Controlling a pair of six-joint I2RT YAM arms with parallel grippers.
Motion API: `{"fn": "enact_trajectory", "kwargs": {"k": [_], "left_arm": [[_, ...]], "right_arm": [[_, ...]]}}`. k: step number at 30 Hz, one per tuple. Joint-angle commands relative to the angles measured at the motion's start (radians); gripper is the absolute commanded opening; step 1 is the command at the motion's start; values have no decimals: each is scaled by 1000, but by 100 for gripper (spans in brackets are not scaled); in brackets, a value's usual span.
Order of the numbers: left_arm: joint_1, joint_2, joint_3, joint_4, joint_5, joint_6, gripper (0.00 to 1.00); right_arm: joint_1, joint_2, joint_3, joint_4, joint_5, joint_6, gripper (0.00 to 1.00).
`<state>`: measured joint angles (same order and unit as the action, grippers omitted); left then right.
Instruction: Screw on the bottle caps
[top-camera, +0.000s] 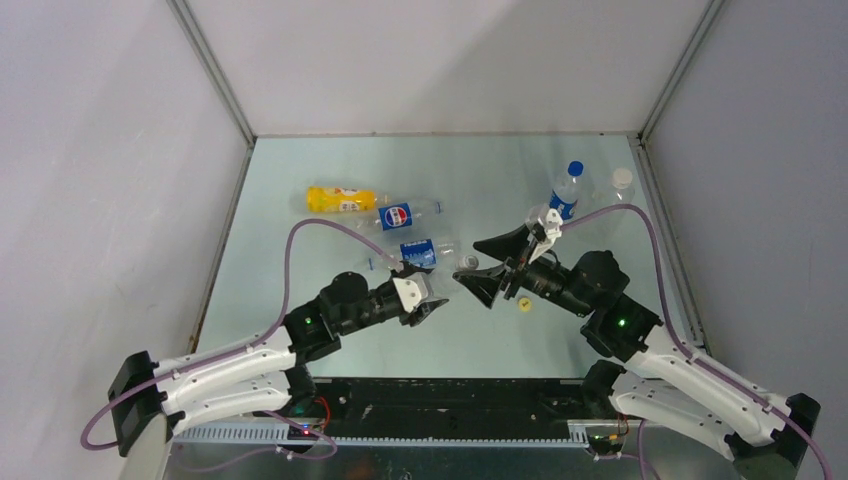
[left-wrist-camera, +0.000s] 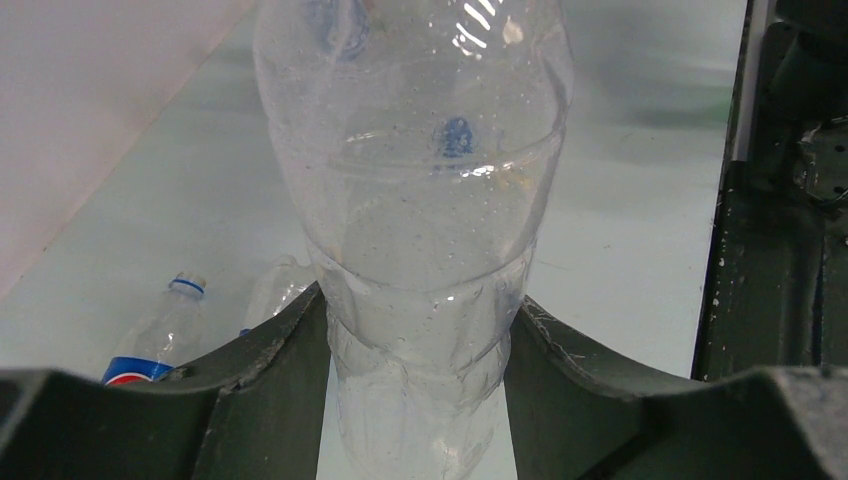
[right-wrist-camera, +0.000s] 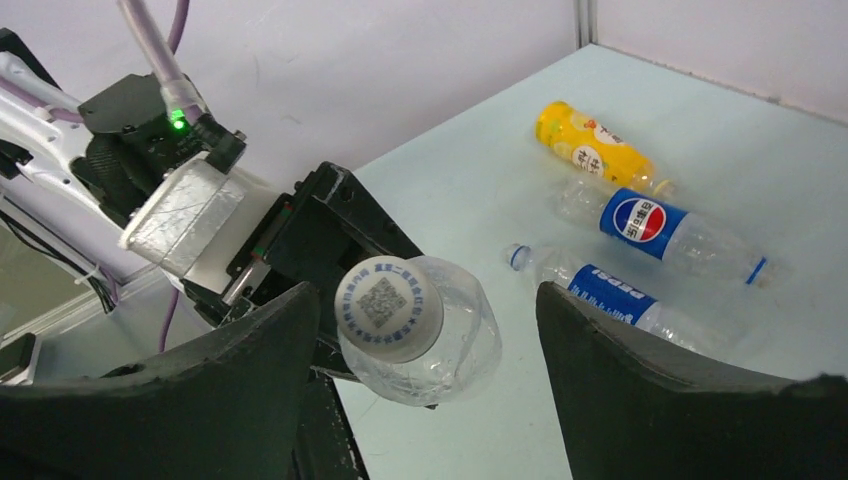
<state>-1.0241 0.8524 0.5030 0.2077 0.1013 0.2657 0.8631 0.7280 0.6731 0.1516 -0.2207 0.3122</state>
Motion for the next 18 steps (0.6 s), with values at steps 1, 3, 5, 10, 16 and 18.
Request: {"fn": "enact_trajectory", "kwargs": {"k": [1,3,5,10,16,18], "left_arm": [[6,0,35,73,24,-27,0],[6,0,35,74,25,-32,0],[6,0,36,73,24,-33,0],[11,2,36,74,24,-39,4],[23,-9,22,88,-3,-41,47],[32,-19,15,90,-13,-43,83]], "right_arm": [[16,15,25,60,52,2,79],[16,27,26,64,54,0,74],[18,36,34,53,53,-3,60],[20,42,61,13,70,-35,22],[19,43,104,-53,138,-101,0],[19,42,123,-71,168,-127,0]]}}
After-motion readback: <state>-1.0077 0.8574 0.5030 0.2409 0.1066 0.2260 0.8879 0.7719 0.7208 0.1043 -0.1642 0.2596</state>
